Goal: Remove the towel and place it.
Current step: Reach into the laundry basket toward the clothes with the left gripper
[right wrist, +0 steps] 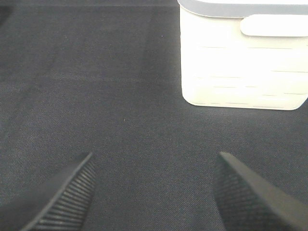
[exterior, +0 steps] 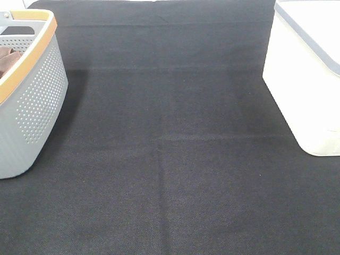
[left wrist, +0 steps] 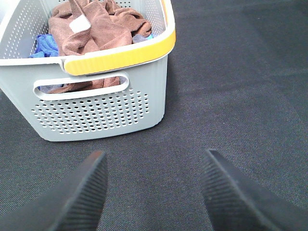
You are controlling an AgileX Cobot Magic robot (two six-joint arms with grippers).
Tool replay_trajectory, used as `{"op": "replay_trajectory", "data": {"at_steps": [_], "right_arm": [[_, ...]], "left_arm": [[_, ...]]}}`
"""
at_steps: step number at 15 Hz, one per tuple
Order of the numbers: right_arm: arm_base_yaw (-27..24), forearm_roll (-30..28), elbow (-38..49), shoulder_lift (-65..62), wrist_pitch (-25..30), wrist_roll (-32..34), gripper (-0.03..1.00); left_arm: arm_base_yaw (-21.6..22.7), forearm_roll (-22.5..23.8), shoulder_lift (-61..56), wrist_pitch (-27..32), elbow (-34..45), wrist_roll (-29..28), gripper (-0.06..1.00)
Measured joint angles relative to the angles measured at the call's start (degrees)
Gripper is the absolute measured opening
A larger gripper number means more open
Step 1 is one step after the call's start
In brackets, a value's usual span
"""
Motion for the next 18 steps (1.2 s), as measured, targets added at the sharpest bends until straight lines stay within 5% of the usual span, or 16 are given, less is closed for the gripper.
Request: {"op": "replay_trajectory", "data": {"at_steps": [18], "right_arm": [[0.00,0.00,0.00,0.00,0.00,0.00,0.66]], "left_arm": [[0.00,0.00,0.00,0.00,0.00,0.00,0.56]]}}
